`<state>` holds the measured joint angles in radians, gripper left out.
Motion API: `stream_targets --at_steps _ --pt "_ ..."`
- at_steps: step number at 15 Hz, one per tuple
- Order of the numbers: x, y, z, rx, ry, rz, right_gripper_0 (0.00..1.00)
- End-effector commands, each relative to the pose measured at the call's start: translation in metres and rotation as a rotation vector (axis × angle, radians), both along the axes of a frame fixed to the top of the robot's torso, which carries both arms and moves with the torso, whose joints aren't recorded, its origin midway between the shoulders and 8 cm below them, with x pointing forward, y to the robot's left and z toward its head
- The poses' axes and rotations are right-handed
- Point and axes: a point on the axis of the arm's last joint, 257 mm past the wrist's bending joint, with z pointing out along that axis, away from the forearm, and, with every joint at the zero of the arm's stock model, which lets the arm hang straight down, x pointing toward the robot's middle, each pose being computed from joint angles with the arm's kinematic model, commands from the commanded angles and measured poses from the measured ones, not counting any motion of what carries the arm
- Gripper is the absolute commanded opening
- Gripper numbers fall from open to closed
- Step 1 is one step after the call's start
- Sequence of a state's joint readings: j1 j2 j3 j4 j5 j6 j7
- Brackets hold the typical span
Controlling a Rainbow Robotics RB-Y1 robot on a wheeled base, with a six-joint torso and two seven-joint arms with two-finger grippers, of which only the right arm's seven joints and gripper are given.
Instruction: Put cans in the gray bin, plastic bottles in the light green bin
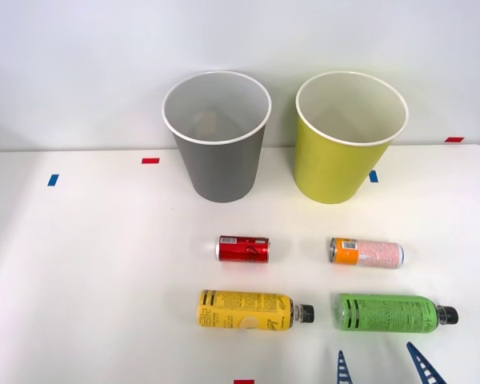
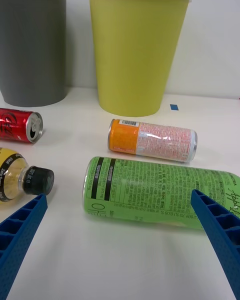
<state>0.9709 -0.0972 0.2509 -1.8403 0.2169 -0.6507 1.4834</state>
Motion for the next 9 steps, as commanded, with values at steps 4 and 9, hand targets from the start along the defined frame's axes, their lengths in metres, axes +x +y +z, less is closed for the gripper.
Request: stream_targets --at_steps 4,9 --pt "0.017 -0.004 0.015 0.043 0.002 -0.034 1.00" --pt "0.042 -0.022 0.035 0.172 0.074 -0.104 1.00"
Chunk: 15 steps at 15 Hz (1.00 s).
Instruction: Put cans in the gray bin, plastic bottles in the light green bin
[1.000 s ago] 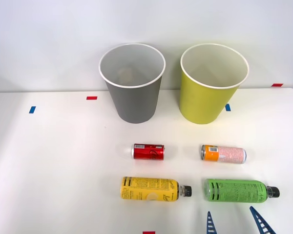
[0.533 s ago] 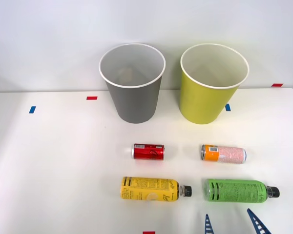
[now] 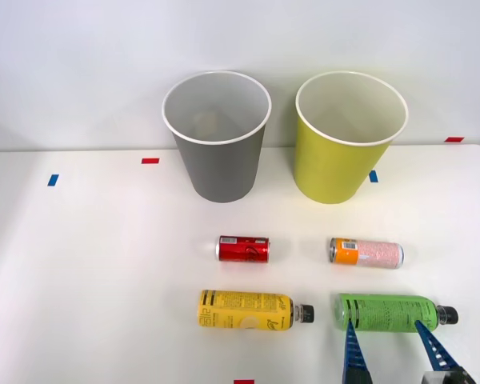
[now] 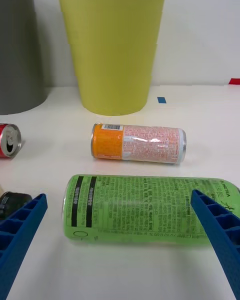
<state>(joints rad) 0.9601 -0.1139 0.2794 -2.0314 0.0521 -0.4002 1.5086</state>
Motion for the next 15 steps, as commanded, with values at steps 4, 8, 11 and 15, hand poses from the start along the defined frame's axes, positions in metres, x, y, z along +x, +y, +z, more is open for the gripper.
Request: stream_targets --at_steps 4,8,11,15 --pt "0.016 -0.016 0.018 0.184 0.127 -0.063 1.00" --pt "0.017 -0.031 0.028 0.244 0.262 -0.092 1.00" --pt "0.021 -0.039 0.035 0.371 0.338 -0.100 1.00" --pt "0.029 -0.058 0.031 0.568 0.433 -0.150 1.00"
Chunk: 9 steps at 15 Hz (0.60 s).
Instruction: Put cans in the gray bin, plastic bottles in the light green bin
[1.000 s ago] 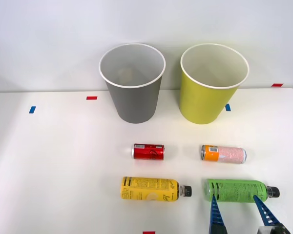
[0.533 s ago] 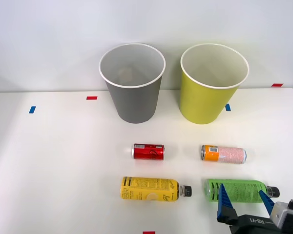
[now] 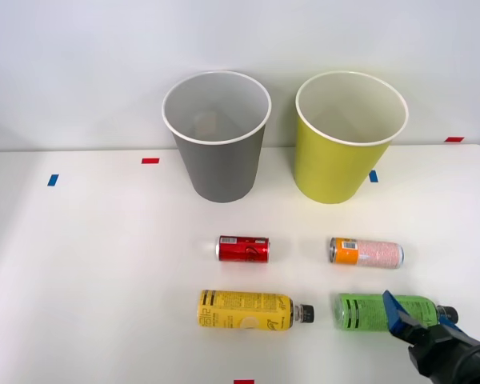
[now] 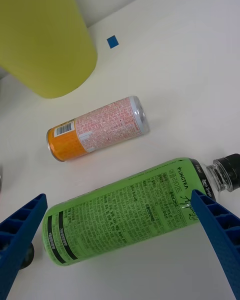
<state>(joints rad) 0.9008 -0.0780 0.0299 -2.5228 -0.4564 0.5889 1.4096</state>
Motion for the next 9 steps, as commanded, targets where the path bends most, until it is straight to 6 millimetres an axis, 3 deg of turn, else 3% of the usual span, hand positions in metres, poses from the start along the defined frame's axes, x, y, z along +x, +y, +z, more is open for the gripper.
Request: stream_targets --at_steps 1,4,9 --pt "0.005 -0.013 0.003 0.158 0.082 -0.072 1.00" --pt "0.003 -0.006 0.005 0.342 0.178 -0.152 1.00" --pt "-0.019 -0.001 -0.026 0.573 0.374 -0.346 1.00"
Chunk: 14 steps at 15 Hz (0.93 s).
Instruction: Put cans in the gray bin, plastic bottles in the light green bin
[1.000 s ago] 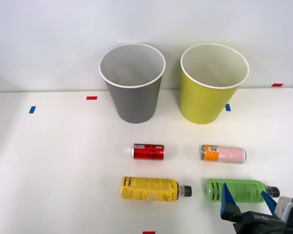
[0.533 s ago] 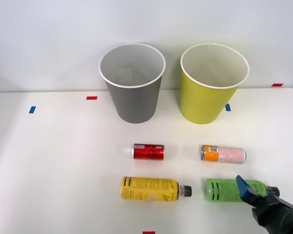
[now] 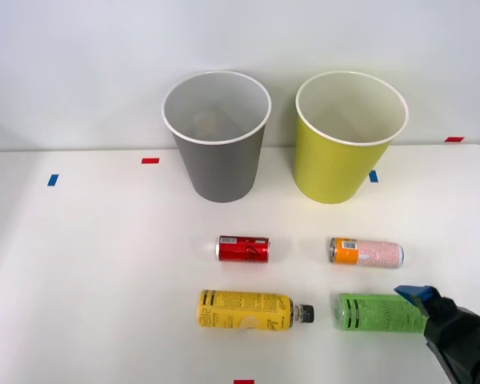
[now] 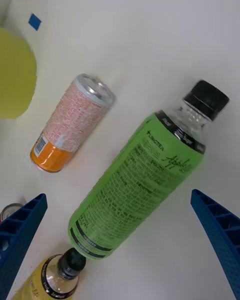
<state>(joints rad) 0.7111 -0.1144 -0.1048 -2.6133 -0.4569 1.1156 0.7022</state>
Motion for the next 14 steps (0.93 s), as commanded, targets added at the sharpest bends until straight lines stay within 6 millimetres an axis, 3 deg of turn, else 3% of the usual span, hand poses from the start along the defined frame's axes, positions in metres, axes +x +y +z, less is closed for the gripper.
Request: stream_targets --at_steps 1,9,14 --pt "-0.014 0.001 -0.016 0.108 0.141 -0.103 1.00" --pt "-0.001 0.002 -0.006 0.332 0.218 -0.328 1.00" --pt "0.011 -0.004 0.004 0.288 0.190 -0.304 1.00"
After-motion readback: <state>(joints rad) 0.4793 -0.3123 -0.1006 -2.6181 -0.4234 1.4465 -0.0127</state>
